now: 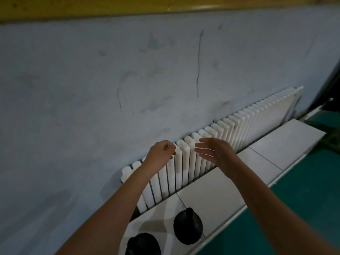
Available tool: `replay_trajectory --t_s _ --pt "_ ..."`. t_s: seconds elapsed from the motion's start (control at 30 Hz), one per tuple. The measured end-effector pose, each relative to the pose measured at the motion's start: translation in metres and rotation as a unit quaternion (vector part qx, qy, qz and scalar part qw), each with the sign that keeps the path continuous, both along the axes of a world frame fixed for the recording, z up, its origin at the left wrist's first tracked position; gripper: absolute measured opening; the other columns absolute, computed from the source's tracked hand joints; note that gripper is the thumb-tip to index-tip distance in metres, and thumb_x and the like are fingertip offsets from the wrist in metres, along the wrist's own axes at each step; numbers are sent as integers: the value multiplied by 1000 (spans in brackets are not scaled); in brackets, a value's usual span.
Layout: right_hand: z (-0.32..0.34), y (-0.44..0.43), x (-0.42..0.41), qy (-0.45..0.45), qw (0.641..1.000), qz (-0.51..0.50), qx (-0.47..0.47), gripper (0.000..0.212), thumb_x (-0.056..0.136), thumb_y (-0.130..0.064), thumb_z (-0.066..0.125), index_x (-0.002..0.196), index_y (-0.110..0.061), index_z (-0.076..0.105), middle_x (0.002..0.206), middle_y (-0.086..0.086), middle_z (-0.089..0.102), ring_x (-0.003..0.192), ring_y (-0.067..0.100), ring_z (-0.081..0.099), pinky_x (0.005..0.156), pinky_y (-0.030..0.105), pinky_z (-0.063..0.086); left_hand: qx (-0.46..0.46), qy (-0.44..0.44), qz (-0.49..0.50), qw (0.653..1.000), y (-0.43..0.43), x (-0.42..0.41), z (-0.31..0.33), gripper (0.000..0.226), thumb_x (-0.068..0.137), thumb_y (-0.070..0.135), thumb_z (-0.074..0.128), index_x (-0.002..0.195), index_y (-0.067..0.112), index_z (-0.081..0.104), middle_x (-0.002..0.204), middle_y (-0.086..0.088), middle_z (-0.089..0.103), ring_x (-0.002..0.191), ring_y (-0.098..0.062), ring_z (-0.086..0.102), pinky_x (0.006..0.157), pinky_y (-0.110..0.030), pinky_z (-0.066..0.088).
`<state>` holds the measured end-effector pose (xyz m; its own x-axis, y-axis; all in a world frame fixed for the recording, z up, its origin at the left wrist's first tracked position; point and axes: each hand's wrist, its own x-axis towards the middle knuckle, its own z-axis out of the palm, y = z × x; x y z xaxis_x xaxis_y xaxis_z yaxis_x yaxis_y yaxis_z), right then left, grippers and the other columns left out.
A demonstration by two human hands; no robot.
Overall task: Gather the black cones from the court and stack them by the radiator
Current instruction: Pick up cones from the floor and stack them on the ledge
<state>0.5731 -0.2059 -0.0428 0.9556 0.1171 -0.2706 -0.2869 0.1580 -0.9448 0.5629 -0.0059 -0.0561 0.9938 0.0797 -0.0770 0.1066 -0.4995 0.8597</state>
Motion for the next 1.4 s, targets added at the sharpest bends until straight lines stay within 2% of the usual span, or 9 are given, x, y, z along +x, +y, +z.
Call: replay_trajectory --t_s 0.17,0.4,0.53,0.67,0.83,0.97,1.1,1.27,1.4 --pt "9 1 -42 -20 999 -32 -18 23 97 -13 47 111 -4 64 106 16 71 99 29 69 92 41 52 -10 7 -54 998 2 -17 6 17 91 17 51 87 26 65 87 2 72 78 -15 68 60 -20 43" --pt "9 -15 -106 -14 993 -119 -15 22 98 -11 47 106 -3 65 103 18 71 95 30 69 91 41 52 -35 18 -133 990 -18 -47 -2 15 93 12 50 91 19 64 86 -2 70 71 -10 65 58 -12 45" --pt "3 -40 -151 0 983 -179 -30 22 96 -12 48 106 -4 66 102 15 72 94 28 70 81 35 57 -21 20 -216 976 -54 -66 -7 10 92 15 52 92 18 62 86 -4 70 76 -19 66 76 -31 52" --pt "5 -73 -187 -3 970 -243 -29 20 95 -13 50 103 -6 66 100 14 73 89 25 71 74 32 54 -33 31 -262 964 -92 -82 -8 16 90 11 53 83 23 62 81 -1 70 71 -15 65 76 -34 53" --pt "8 -117 -240 -2 948 -319 -21 18 95 -14 48 98 -8 65 90 9 73 77 20 70 69 28 54 -30 36 -335 941 -150 -111 0 16 92 8 48 98 13 63 87 -3 70 71 -13 64 57 -14 45" --pt "4 -155 -287 8 929 -370 -24 19 95 -14 46 95 -10 65 88 8 71 78 21 67 73 30 52 -20 51 -384 922 -200 -139 -5 17 91 12 49 94 21 63 89 0 72 76 -13 67 67 -24 44" --pt "0 -197 -343 20 910 -414 -18 20 96 -16 46 98 -10 65 92 11 72 82 23 67 75 31 52 -15 60 -422 905 -255 -183 -10 16 92 13 49 99 17 62 92 -1 70 74 -9 65 63 -21 45" --pt "-6 -251 -417 28 882 -470 -20 25 95 -15 48 107 -4 65 101 18 72 93 30 68 91 43 51 -16 49 -451 891 -324 -246 -8 20 94 7 45 104 9 62 92 -4 68 69 -6 61 53 -9 44" --pt "-11 -290 -484 35 860 -508 -24 25 95 -15 46 106 -5 67 101 17 73 94 30 70 88 41 54 -8 60 -486 872 -377 -298 -13 17 94 10 45 96 18 60 92 0 70 73 -10 64 60 -18 43"
